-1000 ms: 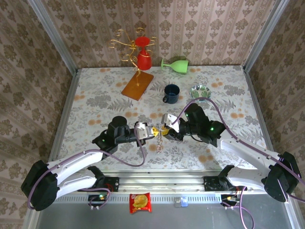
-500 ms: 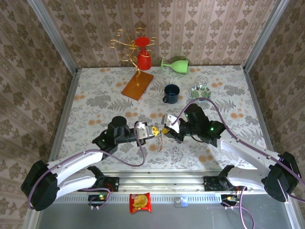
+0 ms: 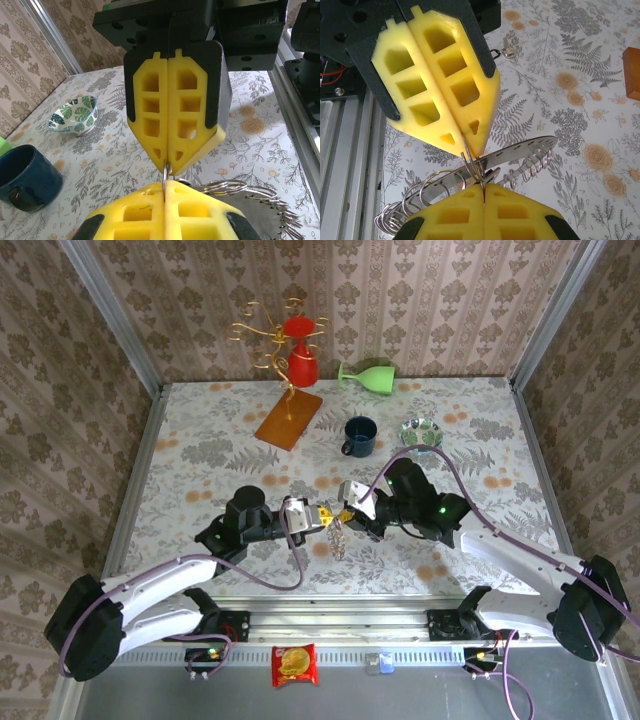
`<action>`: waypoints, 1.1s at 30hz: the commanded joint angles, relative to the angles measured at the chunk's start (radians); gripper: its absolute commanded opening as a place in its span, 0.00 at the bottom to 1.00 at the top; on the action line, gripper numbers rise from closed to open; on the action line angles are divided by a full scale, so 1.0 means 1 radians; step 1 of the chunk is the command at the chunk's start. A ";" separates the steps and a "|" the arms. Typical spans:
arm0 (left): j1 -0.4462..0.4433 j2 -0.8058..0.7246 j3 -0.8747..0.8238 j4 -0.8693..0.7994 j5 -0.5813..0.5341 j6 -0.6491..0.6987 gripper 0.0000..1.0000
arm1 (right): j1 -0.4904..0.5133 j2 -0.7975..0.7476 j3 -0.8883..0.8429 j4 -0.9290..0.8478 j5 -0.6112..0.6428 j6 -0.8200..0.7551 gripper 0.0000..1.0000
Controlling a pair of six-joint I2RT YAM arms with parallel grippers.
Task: Put the keys on the keyring
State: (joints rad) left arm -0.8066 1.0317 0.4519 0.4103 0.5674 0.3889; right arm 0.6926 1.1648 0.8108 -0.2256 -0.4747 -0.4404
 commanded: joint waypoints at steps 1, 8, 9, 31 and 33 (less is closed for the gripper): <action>-0.019 0.012 -0.006 0.095 0.045 -0.028 0.00 | 0.002 0.020 -0.010 0.042 -0.030 0.030 0.00; -0.021 0.005 -0.019 0.124 0.034 -0.039 0.00 | -0.001 0.030 -0.032 0.064 0.005 0.024 0.03; -0.022 0.005 -0.019 0.123 0.034 -0.039 0.00 | -0.001 0.025 -0.033 0.071 0.007 0.031 0.05; -0.023 0.050 -0.097 0.377 0.033 -0.183 0.00 | -0.012 -0.039 -0.086 0.183 -0.084 0.047 0.03; -0.021 0.048 -0.098 0.370 0.014 -0.182 0.00 | -0.011 -0.043 -0.071 0.156 -0.084 0.027 0.00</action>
State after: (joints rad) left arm -0.8230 1.0824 0.3580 0.6888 0.5625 0.2352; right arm 0.6827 1.1385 0.7265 -0.0628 -0.5373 -0.3965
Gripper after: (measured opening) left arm 0.053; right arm 0.064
